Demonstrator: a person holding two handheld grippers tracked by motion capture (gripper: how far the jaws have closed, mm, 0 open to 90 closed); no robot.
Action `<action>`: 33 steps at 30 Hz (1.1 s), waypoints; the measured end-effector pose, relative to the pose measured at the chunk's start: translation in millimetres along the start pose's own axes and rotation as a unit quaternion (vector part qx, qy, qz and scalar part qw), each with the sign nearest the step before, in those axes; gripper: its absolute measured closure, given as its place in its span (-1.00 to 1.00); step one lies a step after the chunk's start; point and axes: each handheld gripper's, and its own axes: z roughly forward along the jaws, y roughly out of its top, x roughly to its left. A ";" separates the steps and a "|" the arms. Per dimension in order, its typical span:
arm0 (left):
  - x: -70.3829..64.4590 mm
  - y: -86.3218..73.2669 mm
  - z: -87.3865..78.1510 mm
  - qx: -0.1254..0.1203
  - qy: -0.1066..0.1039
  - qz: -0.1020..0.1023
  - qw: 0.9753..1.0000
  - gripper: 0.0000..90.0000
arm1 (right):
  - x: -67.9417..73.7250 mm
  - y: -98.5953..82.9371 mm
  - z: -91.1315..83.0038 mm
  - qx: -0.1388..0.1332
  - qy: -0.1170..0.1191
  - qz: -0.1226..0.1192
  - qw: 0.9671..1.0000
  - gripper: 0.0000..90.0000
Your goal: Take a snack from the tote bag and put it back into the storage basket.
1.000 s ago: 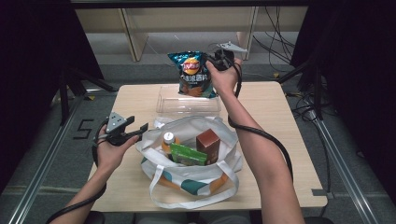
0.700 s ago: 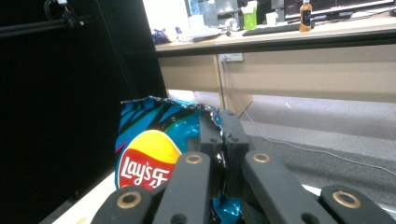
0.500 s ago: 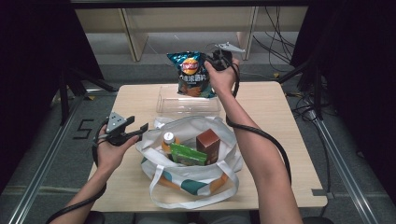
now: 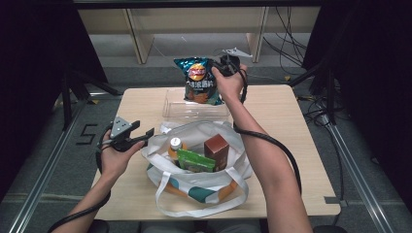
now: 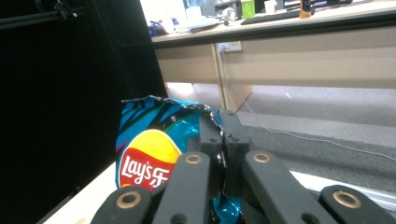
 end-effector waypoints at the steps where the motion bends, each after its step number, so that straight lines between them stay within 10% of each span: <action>1: 0.0 -0.1 0.4 0.000 -0.001 0.001 1.000 -0.23 | -0.8 -0.8 0.2 -0.001 -0.001 0.002 1.000 1.00; 33: -0.6 -0.4 0.7 0.001 0.000 0.002 1.000 -0.23 | -12.5 -24.0 14.2 0.027 -0.020 0.009 0.999 1.00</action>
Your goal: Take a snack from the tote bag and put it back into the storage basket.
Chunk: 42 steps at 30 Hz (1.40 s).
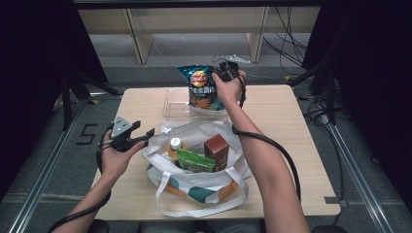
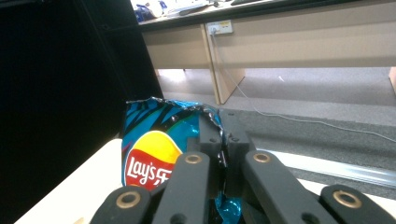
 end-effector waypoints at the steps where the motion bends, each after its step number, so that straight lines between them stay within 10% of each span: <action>1: 0.1 -0.1 0.0 0.000 0.000 0.000 1.000 -0.23 | -0.9 -0.7 0.3 0.000 0.000 -0.002 1.000 1.00; 42: -0.8 -1.3 1.1 0.001 -0.004 0.005 1.000 -0.23 | -28.4 -7.7 -6.6 0.019 -0.041 -0.023 0.999 0.92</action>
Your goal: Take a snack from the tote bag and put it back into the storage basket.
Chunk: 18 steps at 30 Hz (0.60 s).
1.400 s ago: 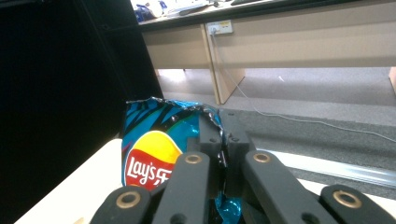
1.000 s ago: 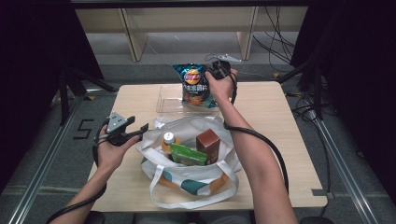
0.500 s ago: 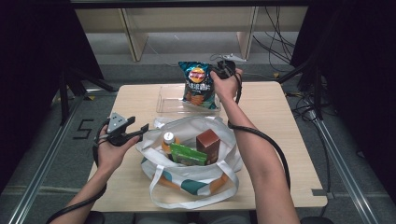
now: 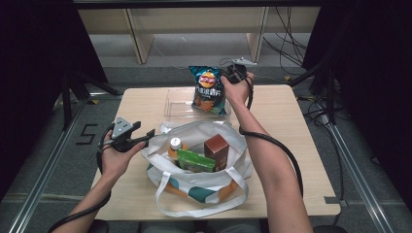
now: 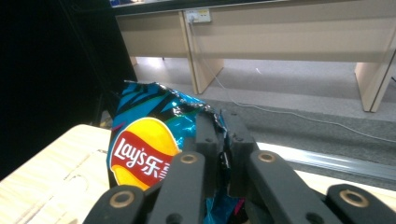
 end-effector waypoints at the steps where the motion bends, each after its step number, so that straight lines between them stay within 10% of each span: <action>1: -0.5 0.2 -0.6 0.003 0.003 0.000 1.000 -0.23 | -0.4 -0.2 -0.1 0.002 0.002 0.000 1.000 0.88; 18: -1.5 0.7 -1.4 0.003 0.003 0.001 1.000 -0.24 | 1.1 6.6 -14.8 0.004 -0.026 -0.028 0.999 0.04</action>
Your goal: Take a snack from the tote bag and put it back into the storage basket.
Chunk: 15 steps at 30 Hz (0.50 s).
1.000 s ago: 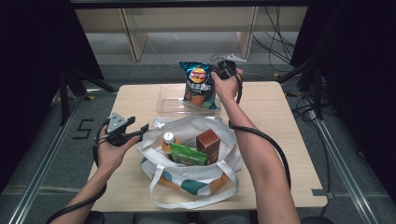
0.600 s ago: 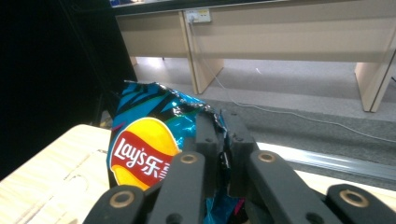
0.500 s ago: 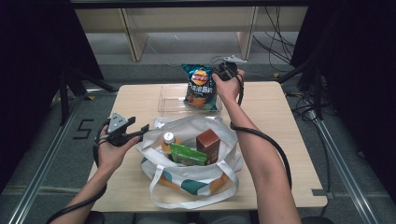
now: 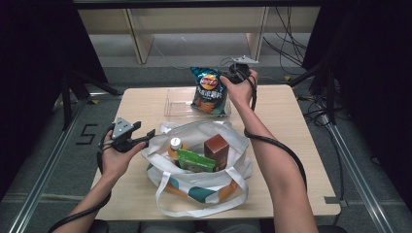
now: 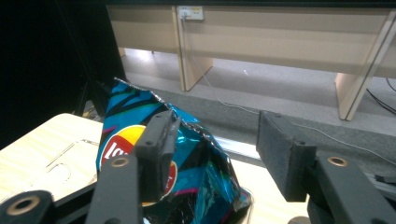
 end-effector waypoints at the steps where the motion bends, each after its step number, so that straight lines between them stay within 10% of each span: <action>1: 0.0 0.1 -0.1 -0.001 0.000 -0.001 1.000 -0.24 | 0.0 0.0 -2.1 -0.003 0.000 -0.004 1.000 0.03; 15: -1.0 1.1 -1.5 -0.004 0.002 0.000 1.000 -0.24 | 11.7 -1.8 -45.8 -0.002 0.038 -0.009 0.999 0.10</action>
